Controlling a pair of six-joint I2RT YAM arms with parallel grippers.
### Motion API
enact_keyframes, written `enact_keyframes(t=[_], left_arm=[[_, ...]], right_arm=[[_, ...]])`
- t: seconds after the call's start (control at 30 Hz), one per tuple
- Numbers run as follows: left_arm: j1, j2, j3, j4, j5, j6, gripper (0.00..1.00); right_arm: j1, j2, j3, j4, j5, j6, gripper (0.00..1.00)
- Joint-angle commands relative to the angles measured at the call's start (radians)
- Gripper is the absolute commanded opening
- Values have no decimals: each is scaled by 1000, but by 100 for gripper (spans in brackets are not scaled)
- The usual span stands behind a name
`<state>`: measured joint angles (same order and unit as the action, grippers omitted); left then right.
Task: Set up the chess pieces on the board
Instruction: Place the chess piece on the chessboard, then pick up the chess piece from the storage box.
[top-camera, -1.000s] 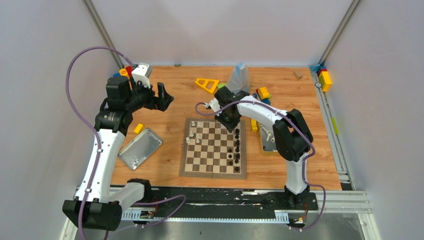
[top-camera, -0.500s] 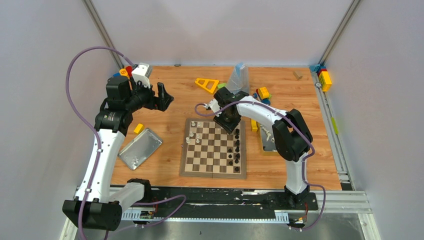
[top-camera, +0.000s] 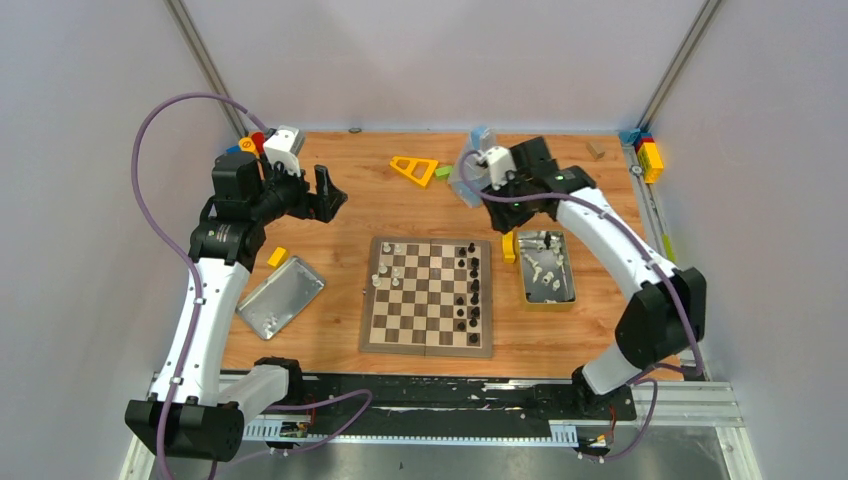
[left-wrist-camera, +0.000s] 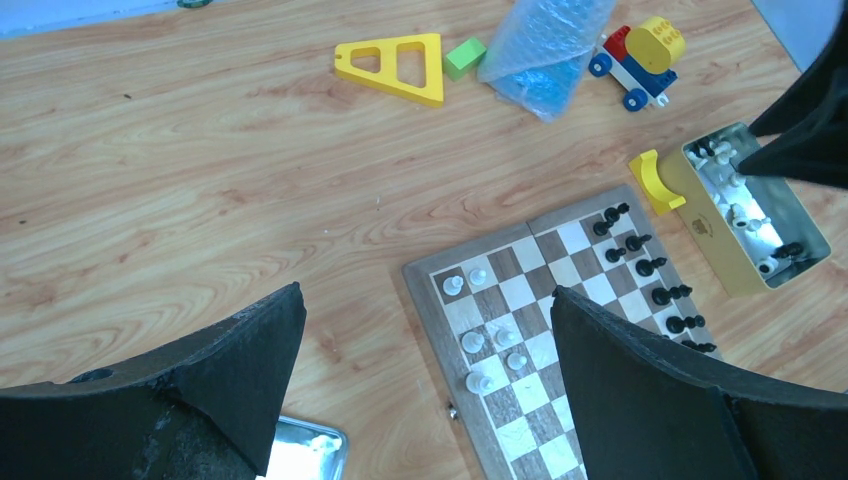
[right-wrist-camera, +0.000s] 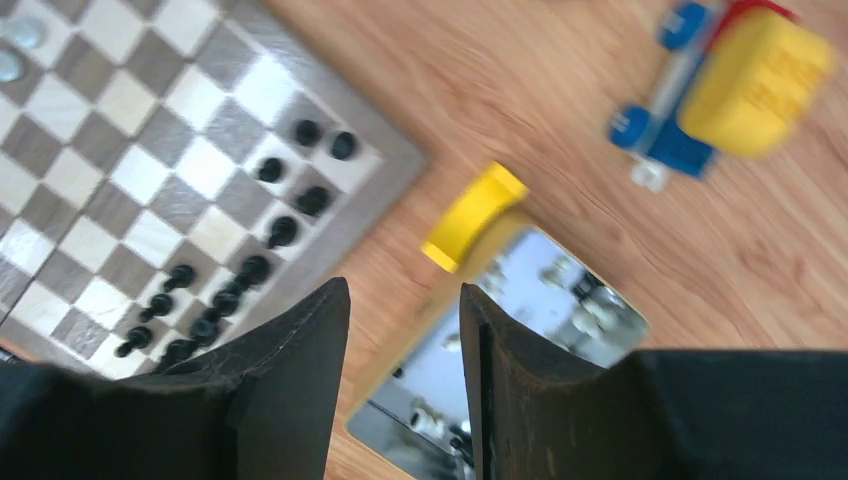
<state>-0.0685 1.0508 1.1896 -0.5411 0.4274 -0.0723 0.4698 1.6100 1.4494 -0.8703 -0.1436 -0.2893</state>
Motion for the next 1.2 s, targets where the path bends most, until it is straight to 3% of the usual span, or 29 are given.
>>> enact_keyframes(t=[0.0,0.17,0.5,1.17], left_arm=[[10,-7,6,29,16,9,100],[10,-2,2,40,27,1,100],[10,-1,-4,44,27,0,100],[10,-4,-10,46,22,4,100]], right_arm=[[-171,-80,-86,34,-30,35,46],[-293,-83,-210,101,46,33,41],[-318,19,-308,284,224,61,30],[-319,116,-359,438,256,55,25]])
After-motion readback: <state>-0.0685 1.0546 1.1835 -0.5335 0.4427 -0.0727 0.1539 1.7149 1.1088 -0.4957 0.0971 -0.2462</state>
